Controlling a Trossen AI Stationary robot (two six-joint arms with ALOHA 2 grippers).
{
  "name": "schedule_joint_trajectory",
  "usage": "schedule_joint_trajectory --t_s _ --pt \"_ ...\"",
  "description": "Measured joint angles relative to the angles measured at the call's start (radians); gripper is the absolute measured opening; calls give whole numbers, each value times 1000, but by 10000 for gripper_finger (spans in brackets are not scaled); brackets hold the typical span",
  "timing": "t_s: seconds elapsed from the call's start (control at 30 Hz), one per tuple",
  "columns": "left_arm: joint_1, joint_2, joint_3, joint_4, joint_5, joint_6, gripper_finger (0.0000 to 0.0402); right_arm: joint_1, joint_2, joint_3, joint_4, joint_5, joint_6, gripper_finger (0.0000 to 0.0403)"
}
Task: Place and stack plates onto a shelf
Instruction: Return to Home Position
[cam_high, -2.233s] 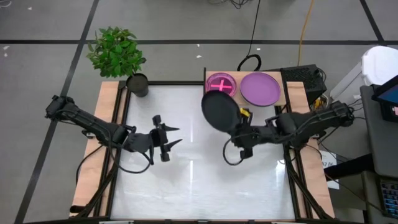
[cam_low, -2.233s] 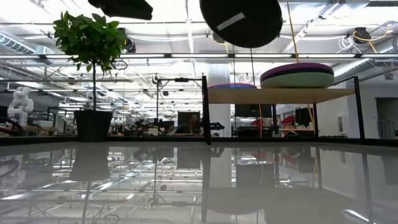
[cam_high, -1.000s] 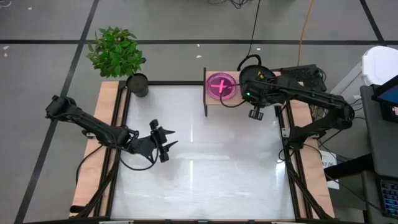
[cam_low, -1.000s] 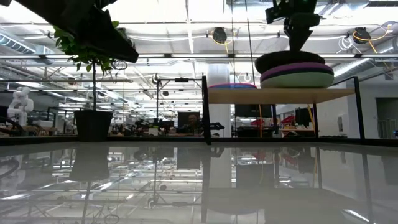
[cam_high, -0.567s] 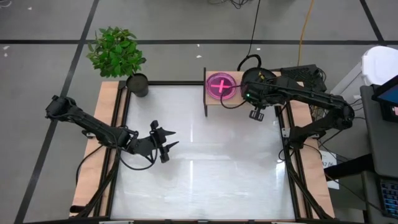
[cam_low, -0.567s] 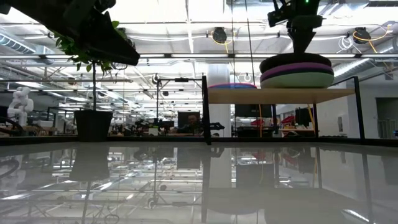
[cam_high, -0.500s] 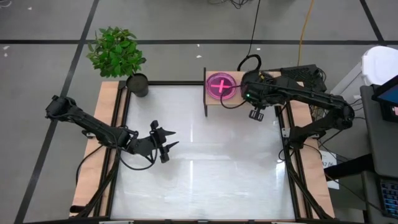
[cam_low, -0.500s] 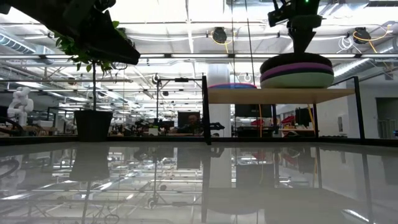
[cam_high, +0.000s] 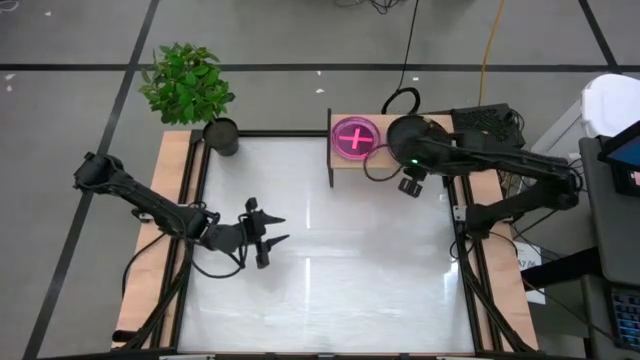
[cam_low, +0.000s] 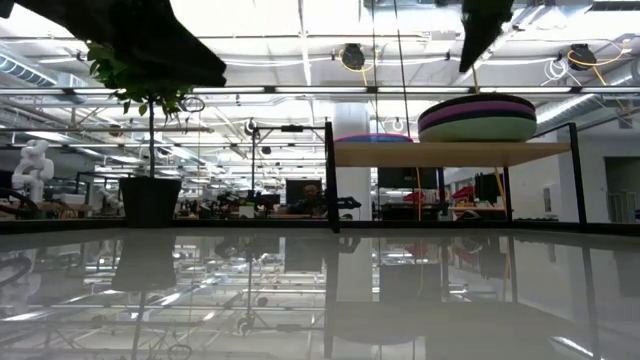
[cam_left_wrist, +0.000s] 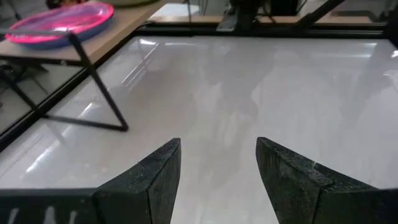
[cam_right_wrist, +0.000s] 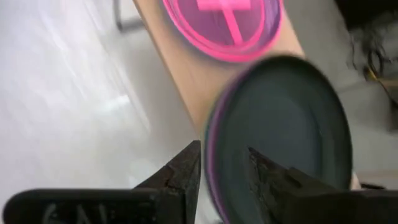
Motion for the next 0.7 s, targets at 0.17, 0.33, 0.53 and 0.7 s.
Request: schedule_joint_trajectory --t_s 0.17,0.33,0.53,0.7 --pt "-31 -41 0 22 0 20 206 112 -115 -87 203 -7 10 105" --pt "-70 -118 0 13 7 97 148 195 -251 -349 579 -111 -88 105" --pt "-77 -223 0 -58 7 145 72 239 -393 -656 1052 -132 -232 104" --pt "-74 -287 0 -159 7 151 43 243 -466 -819 1216 -190 -321 83"
